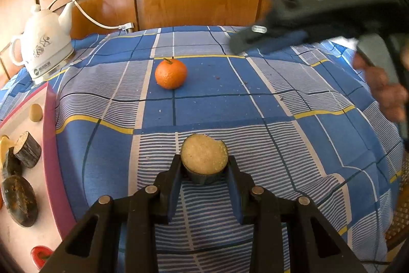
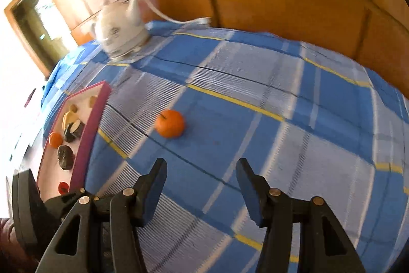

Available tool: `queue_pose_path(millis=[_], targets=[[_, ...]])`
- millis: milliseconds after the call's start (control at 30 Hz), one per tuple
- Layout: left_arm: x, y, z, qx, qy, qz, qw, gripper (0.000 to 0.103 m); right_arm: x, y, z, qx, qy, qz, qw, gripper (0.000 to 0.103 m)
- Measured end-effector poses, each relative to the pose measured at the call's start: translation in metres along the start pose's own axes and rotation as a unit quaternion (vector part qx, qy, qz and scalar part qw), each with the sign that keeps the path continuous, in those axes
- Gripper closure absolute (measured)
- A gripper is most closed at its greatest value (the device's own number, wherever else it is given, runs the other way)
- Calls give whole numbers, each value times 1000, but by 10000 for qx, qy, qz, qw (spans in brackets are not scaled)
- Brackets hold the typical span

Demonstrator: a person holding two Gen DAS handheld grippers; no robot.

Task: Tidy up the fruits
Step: 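Lift the chunk with the left tool while the right tool grasps the orange, then carry the chunk over the tray with the left tool while the right tool holds the orange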

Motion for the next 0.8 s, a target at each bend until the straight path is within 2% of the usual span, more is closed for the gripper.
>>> queue_pose_path(millis=[133,233,467,500,667,800], targets=[[0,0,0,22,-16,10,10000,69,-22,16,-27,-117,8,297,9995,46],[0,0,0,35,-36,25,10000,69,-33,24,-53,-278,-158,562,9979,46],[-2,0,1,51,-87,60,9999,69,-38,23,-93,-643,-448,891,9929,47],[-3,-1,1,53,-89,61,9999,69,-38,23,-92,-620,-449,885,9931,63],[-3,-1,1,54,-92,67,9999,69,-32,9,-69,-570,-552,1003,9918,64],[-4,-1,2,57,-80,75,9999,69,-9,-23,-39,-765,-560,796,9923,63]])
Point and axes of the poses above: each gripper's, at about its wrist camera, not at the fingertips, and z roughly against the way its jaws point, x to its right, y to its top, the point moved 9 cm from there along -z, roughly the way its jaws point, and after that the axes turned 4 degrees about -z, right-handed, at the moved point
